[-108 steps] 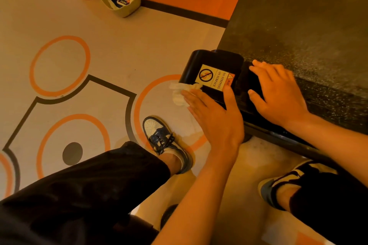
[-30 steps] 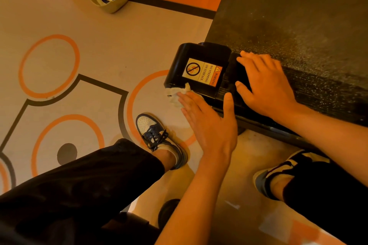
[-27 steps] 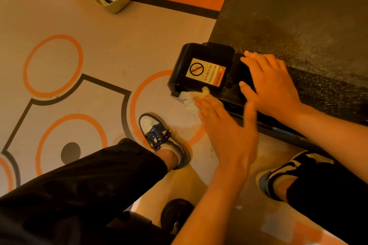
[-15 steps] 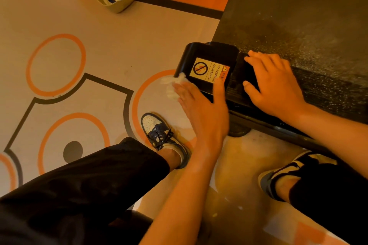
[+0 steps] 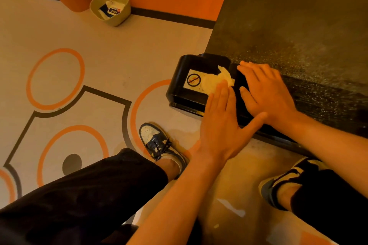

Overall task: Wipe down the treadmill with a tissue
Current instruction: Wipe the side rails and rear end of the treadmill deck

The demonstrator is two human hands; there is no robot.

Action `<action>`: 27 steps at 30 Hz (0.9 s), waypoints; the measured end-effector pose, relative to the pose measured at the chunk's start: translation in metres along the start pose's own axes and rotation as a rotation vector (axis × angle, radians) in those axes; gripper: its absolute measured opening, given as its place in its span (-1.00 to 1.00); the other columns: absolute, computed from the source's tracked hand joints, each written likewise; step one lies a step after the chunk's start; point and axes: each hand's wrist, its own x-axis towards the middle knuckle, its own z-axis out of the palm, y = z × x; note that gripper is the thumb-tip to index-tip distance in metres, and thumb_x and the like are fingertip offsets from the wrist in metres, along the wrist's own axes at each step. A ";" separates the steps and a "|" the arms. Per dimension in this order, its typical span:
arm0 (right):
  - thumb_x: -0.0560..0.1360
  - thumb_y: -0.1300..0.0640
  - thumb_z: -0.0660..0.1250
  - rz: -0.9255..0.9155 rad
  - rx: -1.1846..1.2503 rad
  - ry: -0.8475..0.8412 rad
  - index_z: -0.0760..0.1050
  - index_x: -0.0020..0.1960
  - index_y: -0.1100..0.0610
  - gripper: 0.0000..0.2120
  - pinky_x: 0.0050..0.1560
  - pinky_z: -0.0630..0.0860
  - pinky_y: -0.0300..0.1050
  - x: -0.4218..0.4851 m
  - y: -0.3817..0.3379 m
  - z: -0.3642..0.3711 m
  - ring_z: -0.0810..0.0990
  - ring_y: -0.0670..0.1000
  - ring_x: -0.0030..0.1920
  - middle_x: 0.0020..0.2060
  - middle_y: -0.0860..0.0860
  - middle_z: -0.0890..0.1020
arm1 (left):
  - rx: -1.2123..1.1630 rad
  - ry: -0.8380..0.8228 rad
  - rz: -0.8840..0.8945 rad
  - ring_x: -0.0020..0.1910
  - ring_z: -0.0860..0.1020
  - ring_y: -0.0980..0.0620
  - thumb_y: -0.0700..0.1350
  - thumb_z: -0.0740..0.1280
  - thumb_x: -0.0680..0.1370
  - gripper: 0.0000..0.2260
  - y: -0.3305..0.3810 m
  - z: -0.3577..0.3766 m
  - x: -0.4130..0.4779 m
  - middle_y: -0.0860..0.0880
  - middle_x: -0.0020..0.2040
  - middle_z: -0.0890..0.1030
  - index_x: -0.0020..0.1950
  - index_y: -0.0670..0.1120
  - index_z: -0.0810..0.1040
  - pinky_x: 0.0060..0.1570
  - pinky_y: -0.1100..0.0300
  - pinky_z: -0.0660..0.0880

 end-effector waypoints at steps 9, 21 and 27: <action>0.63 0.22 0.08 -0.074 0.135 0.243 0.47 0.46 0.25 -0.55 0.56 0.22 0.17 -0.010 0.004 -0.006 0.44 0.21 0.47 0.45 0.18 0.51 | 0.033 -0.046 0.489 0.67 0.10 -0.06 0.14 0.16 0.70 -0.41 -0.055 -0.049 0.025 -0.14 0.66 0.21 0.63 -0.18 0.26 0.62 -0.05 0.14; 0.69 -0.04 -0.06 -0.136 -0.170 -0.085 0.14 0.65 0.15 -0.43 0.64 0.10 0.16 -0.021 -0.048 0.005 0.10 0.15 0.66 0.64 0.14 0.18 | 0.290 0.045 0.446 0.67 0.05 -0.14 0.24 -0.02 0.72 -0.34 -0.094 -0.069 0.069 -0.18 0.67 0.16 0.65 -0.20 0.21 0.64 -0.10 0.00; 0.68 -0.13 -0.25 0.006 -0.190 -0.141 0.14 0.65 0.20 -0.33 0.65 0.05 0.13 -0.020 -0.062 0.016 0.10 0.14 0.66 0.63 0.16 0.20 | 0.343 -0.058 0.465 0.69 -0.07 -0.08 0.28 -0.15 0.71 -0.30 -0.095 -0.066 0.087 -0.13 0.69 0.05 0.69 -0.17 0.08 0.65 -0.04 -0.09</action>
